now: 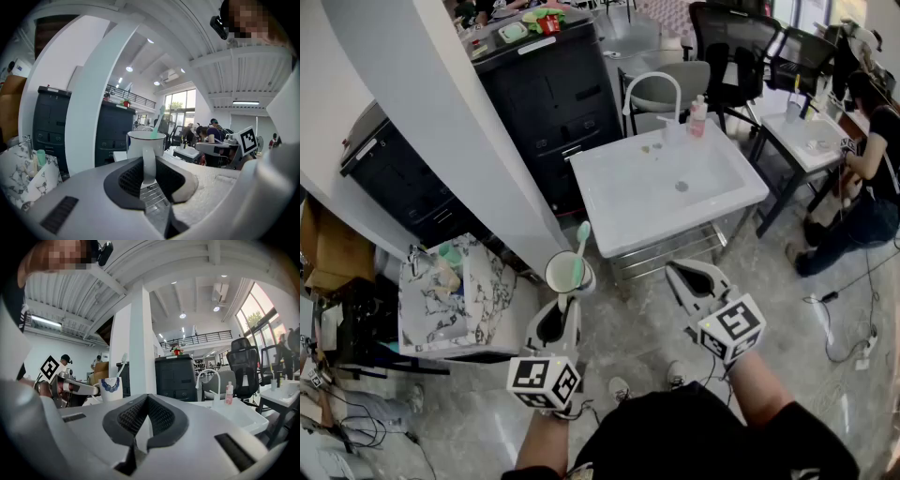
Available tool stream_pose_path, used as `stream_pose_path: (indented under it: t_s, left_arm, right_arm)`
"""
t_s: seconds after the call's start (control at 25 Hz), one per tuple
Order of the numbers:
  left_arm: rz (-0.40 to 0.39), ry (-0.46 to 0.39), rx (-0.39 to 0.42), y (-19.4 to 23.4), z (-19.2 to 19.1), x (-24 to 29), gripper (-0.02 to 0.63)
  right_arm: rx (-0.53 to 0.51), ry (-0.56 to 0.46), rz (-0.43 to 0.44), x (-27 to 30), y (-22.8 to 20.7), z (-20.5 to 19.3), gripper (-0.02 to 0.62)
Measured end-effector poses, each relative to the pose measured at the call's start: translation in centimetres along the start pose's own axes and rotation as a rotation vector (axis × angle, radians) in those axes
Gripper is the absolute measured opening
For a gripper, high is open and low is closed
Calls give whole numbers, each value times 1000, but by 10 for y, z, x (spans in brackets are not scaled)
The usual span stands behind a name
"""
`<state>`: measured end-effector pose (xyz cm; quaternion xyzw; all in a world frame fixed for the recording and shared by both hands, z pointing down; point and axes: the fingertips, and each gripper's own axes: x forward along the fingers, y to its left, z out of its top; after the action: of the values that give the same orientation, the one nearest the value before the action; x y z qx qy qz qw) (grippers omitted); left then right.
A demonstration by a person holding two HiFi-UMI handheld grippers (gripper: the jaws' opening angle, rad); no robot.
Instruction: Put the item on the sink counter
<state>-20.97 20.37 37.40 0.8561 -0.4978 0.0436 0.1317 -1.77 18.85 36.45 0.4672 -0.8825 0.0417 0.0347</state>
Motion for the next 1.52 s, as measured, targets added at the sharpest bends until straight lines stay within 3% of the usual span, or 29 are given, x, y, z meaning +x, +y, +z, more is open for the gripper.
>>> stream_pose_path:
  t_s: [0.6,0.88,1.52]
  left_arm:
    - [12,-1,9,-14,5,10,61]
    - [39,-9,21,-33,5,18,61]
    - [85,-26,0,-104,0,66,61]
  right_arm:
    - [16,-42,8,-8,-21,8,2]
    - [6,-66,56,-17,-37,8,64]
    - [-5,-65,113,-56,-114,5,72]
